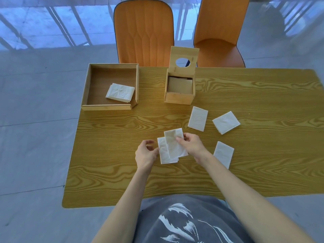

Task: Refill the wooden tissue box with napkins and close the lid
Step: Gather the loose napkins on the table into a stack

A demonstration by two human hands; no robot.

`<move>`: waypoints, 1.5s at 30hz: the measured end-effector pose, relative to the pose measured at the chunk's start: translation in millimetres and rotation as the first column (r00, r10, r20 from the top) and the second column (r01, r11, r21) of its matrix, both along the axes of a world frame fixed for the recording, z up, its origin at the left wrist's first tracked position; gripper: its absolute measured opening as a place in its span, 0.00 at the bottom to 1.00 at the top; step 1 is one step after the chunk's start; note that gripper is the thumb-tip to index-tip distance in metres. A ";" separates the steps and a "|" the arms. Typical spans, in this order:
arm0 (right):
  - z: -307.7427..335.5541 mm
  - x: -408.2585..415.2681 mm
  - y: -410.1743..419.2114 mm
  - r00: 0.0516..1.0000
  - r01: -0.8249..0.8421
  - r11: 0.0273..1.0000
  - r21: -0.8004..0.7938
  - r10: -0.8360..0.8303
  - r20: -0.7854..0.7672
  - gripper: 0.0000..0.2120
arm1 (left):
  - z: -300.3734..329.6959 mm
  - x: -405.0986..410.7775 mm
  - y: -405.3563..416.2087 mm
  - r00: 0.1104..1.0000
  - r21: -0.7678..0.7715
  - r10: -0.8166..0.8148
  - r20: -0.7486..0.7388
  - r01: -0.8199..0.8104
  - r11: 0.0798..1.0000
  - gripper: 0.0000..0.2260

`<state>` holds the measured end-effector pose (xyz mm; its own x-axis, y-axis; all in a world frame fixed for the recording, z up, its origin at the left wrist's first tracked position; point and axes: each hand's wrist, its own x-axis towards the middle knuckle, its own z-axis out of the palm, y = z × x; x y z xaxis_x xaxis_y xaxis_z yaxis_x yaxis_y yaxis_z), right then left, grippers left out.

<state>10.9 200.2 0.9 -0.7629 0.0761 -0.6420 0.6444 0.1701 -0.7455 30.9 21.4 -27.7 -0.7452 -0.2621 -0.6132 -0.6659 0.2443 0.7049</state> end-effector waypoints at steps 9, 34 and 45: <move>-26.6 9.4 -36.6 0.995 0.066 0.980 0.185 -0.080 0.066 0.09 | -0.9 6.4 3.1 0.999 0.026 0.046 0.014 -0.046 0.999 0.10; -20.5 28.4 -8.0 0.989 0.105 0.985 0.139 -0.089 -0.117 0.24 | 8.1 2.3 26.5 0.992 0.051 -0.117 -0.043 0.119 0.992 0.22; -18.0 48.8 46.8 0.931 0.366 0.871 0.327 -0.339 -0.138 0.11 | 8.0 -1.1 65.7 0.978 0.369 -0.204 0.047 0.173 0.913 0.07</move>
